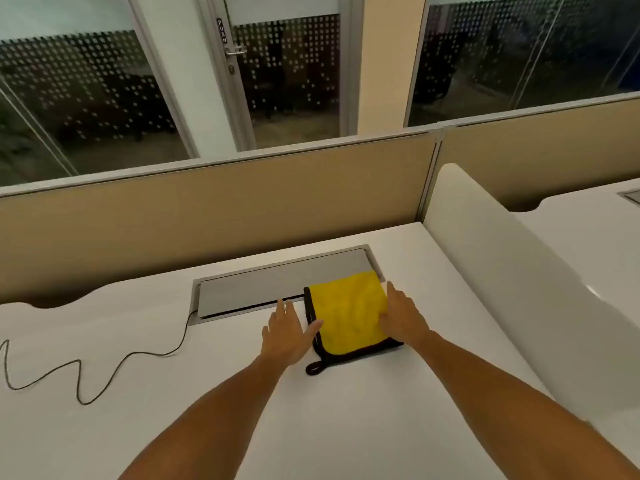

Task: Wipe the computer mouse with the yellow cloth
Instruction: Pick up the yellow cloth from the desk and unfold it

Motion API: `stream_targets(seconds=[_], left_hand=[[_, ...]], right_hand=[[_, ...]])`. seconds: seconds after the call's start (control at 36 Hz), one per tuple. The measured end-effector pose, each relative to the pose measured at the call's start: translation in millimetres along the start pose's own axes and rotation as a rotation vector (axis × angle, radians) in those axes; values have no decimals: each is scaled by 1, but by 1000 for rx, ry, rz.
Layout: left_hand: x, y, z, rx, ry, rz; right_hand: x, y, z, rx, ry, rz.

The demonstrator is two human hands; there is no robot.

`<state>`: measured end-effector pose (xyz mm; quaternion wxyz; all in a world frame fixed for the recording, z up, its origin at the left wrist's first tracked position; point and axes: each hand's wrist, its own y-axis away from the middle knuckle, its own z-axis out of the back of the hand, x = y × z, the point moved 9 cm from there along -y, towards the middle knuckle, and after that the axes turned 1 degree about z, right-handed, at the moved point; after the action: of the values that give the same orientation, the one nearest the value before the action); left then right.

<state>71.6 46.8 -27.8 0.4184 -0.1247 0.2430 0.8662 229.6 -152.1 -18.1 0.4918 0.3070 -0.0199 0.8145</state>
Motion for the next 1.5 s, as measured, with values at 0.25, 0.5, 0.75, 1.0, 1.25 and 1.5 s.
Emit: stream_targets(seconds=[0.25,0.5,0.75,1.0,1.25,1.5], left_hand=[[-13,-30,-22,-31,179,47],[-3,-44,-42,-13,418,176],[-3,-36,-45,132,794,287],[-2,8,-22,120,1213,278],[1,70,39,107,1467,182],[5,142,82,93,1609,91]], right_hand=[[-38,-30,-12,-95,-130,-132],[-31,-26,-15,-110,-190,-169],[-19,-12,-13,-69,-420,-201],[18,22,-3,30,-632,-145],[76,81,37,222,-972,74],[136,147,63,394,-1142,274]])
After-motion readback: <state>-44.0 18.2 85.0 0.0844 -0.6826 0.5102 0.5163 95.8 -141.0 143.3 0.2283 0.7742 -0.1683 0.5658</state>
